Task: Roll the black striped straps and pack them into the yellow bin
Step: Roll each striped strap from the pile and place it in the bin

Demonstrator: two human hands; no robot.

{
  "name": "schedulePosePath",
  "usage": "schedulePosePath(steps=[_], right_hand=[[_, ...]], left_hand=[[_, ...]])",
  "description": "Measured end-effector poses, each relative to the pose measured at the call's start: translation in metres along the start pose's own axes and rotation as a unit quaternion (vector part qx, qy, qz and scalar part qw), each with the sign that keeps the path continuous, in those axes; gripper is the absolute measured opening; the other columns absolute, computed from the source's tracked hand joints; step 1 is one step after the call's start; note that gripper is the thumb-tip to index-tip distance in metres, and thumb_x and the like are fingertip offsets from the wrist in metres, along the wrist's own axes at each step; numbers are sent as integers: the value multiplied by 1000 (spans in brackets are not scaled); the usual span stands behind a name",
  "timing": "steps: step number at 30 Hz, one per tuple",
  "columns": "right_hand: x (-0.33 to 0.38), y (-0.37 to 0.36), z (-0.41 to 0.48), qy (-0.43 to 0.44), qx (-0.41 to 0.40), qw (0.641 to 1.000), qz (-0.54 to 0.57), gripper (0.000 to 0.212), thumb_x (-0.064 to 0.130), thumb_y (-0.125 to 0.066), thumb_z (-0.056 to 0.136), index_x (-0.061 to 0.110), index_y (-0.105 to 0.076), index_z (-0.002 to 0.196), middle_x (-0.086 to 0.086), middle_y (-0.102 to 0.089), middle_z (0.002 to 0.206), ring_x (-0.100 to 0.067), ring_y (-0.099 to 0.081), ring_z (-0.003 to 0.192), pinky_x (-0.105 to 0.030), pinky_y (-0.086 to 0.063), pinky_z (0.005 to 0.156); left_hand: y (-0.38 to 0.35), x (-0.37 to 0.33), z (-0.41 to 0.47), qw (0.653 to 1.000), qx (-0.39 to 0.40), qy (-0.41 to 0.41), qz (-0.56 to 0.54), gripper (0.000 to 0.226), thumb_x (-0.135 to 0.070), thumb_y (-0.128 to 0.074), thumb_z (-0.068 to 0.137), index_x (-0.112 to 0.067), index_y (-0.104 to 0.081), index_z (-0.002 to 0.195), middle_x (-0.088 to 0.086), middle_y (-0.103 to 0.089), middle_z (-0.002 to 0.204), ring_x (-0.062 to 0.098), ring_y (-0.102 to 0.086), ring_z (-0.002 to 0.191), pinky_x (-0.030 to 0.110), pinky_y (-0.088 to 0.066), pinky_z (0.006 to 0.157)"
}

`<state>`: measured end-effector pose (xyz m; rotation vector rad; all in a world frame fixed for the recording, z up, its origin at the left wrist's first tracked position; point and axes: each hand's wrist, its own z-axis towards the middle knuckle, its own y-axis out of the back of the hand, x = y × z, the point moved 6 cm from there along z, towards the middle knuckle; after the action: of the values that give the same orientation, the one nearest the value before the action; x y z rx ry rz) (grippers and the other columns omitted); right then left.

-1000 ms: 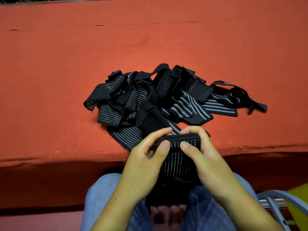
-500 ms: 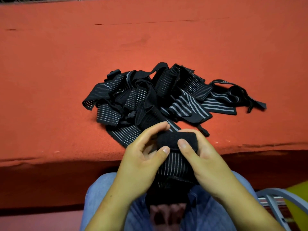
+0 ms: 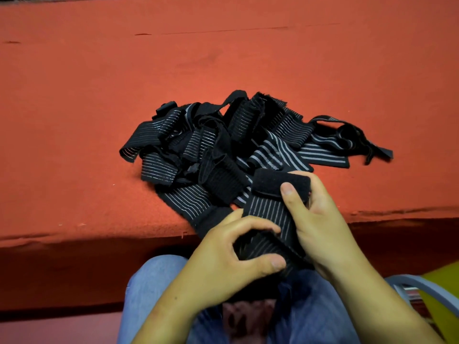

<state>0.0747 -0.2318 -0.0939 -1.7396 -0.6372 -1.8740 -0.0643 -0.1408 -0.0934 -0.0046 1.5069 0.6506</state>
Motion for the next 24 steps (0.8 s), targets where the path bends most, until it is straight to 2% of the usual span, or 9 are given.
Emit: schedulePosePath(steps=[2, 6, 8, 12, 14, 16, 18, 21, 24], right_hand=[[0, 3, 3, 6, -13, 1000, -8, 19, 31, -59, 103, 25, -61, 121, 6, -76, 109, -14, -71, 106, -50, -53, 103], [-1, 3, 7, 10, -22, 999, -27, 17, 35, -59, 104, 31, -60, 121, 12, -75, 111, -9, -71, 107, -50, -53, 103], [-1, 5, 9, 16, -38, 999, -25, 16, 34, -59, 105, 32, -60, 120, 11, -74, 112, -10, -70, 108, -50, -53, 104], [0, 18, 17, 18, -98, 995, 13, 15, 36, -58, 105, 31, -61, 119, 4, -74, 115, -17, -70, 111, -56, -52, 104], [3, 26, 22, 16, -111, 993, 30, 14, 32, -56, 107, 27, -61, 119, 5, -75, 113, -16, -71, 108, -51, -56, 100], [3, 28, 25, -4, -89, 995, 52, 13, 30, -55, 107, 26, -61, 118, 8, -76, 106, -12, -74, 100, -41, -59, 88], [3, 25, 24, -18, -57, 996, 62, 15, 30, -55, 106, 26, -61, 119, 7, -77, 106, -11, -74, 98, -37, -60, 84], [2, 16, 19, -31, -11, 996, 81, 26, 31, -57, 103, 19, -60, 125, -4, -75, 119, -19, -71, 110, -41, -59, 97], [2, 3, 14, -33, 44, 994, 96, 36, 34, -59, 95, 17, -59, 127, -7, -73, 120, -18, -68, 110, -40, -54, 101]], left_hand=[[2, -3, 1, 1000, -8, -7, 30, 33, -25, -88, 79, -33, -74, 107, -19, -64, 117, -13, -51, 123, 2, -34, 97], [6, 0, 5, 999, -29, -26, 8, 16, -13, -82, 85, -26, -78, 93, -20, -65, 104, 6, -64, 108, 10, -41, 92], [7, 1, 4, 1000, -20, -21, -5, 15, -17, -84, 83, -30, -78, 89, -19, -67, 105, 5, -63, 111, 11, -42, 94], [0, 14, -6, 997, 52, 21, 46, 16, -33, -85, 80, -46, -78, 87, -33, -49, 144, -12, -31, 144, 16, -24, 117], [-1, 22, -11, 994, 88, 25, 55, 16, -35, -85, 81, -46, -78, 89, -46, -29, 151, -13, -21, 147, 17, -19, 119], [2, 25, -14, 992, 113, 28, 52, 11, -45, -80, 83, -44, -77, 93, -42, -22, 157, -13, -16, 149, 26, -19, 122], [10, 24, -11, 994, 101, 13, 28, 24, -55, -65, 86, -37, -76, 98, -31, -30, 161, -7, -21, 151, 27, -22, 122], [27, 15, 0, 997, -9, 7, -82, 32, -50, -59, 89, -25, -67, 107, -18, -55, 148, 7, -45, 144, 21, -37, 116], [32, 12, 13, 981, -57, 25, -183, 54, -49, -60, 88, -22, -54, 134, -5, -66, 138, 17, -63, 128, 34, -47, 113]])
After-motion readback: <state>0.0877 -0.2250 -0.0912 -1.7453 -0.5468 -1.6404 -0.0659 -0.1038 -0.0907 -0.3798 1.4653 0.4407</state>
